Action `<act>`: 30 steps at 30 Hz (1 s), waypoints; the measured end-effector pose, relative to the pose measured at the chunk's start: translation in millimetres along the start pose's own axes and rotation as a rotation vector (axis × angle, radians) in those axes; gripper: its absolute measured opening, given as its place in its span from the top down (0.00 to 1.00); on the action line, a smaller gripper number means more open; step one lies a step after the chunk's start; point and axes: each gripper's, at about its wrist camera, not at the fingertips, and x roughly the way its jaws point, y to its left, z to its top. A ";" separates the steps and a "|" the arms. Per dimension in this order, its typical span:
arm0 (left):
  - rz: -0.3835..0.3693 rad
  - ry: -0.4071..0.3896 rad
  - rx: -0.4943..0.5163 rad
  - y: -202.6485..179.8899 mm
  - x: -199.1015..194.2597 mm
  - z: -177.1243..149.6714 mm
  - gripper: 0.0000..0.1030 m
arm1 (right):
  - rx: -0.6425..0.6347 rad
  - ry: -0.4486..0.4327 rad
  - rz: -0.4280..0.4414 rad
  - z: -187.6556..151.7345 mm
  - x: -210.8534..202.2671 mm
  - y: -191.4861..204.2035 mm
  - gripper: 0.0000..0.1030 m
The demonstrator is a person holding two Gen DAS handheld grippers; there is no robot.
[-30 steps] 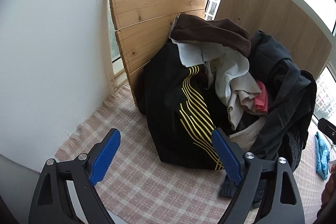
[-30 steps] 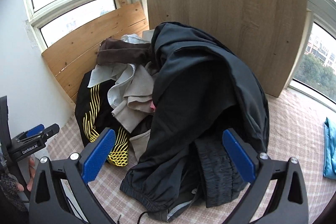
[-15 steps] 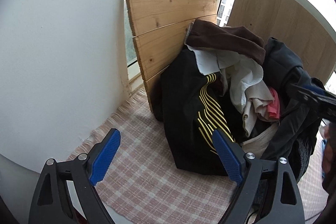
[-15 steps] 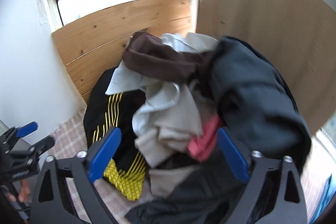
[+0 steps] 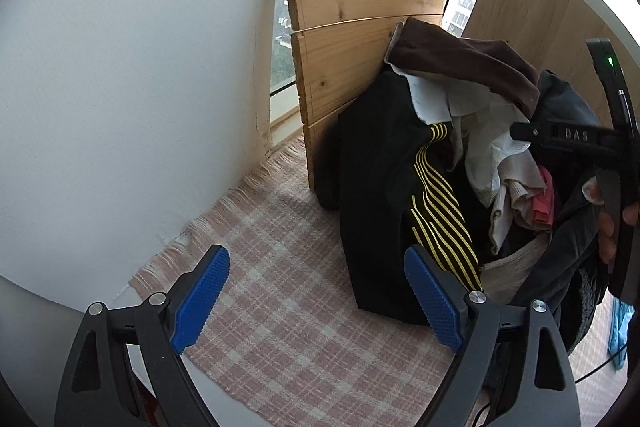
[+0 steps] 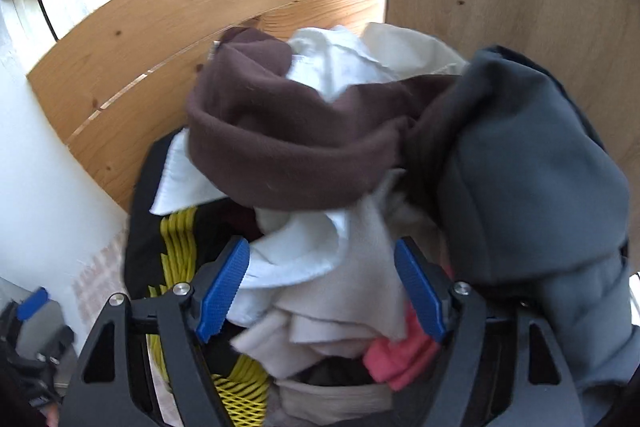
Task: Fold clothes
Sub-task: 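Grasp the white shirt in the clothes heap with the right gripper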
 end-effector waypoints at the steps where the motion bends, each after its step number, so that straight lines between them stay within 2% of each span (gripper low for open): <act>1: 0.003 -0.003 0.007 -1.3 -0.3 0.1 0.14 | -0.026 -0.001 0.006 2.0 -0.2 7.1 0.28; 3: 0.005 -0.002 0.010 -2.4 0.9 1.1 0.14 | -0.078 -0.003 0.018 6.0 -0.7 21.2 0.28; 4: 0.006 -0.002 0.009 -2.7 1.7 1.7 0.14 | -0.098 0.000 0.020 8.8 0.5 27.4 0.32; 5: 0.005 0.001 0.008 -2.8 2.4 2.1 0.14 | -0.112 0.008 0.019 12.6 3.4 32.5 0.38; 6: 0.003 0.005 0.007 -2.6 3.1 2.4 0.14 | -0.112 0.012 0.021 15.3 4.0 33.7 0.52; 7: 0.001 0.008 0.005 -2.5 3.8 2.6 0.14 | -0.098 0.011 0.026 16.8 1.8 30.2 0.61; 20: 0.018 0.023 -0.017 7.3 11.1 3.6 0.14 | 0.085 -0.003 0.088 35.2 -27.5 -16.4 0.60; 24: -0.004 0.028 -0.008 1.3 13.4 3.8 0.14 | 0.060 -0.009 0.048 27.3 -32.5 -17.4 0.44; 30: -0.016 0.023 0.030 -7.0 9.2 3.4 0.14 | 0.034 0.035 0.016 27.6 -9.5 -10.4 0.44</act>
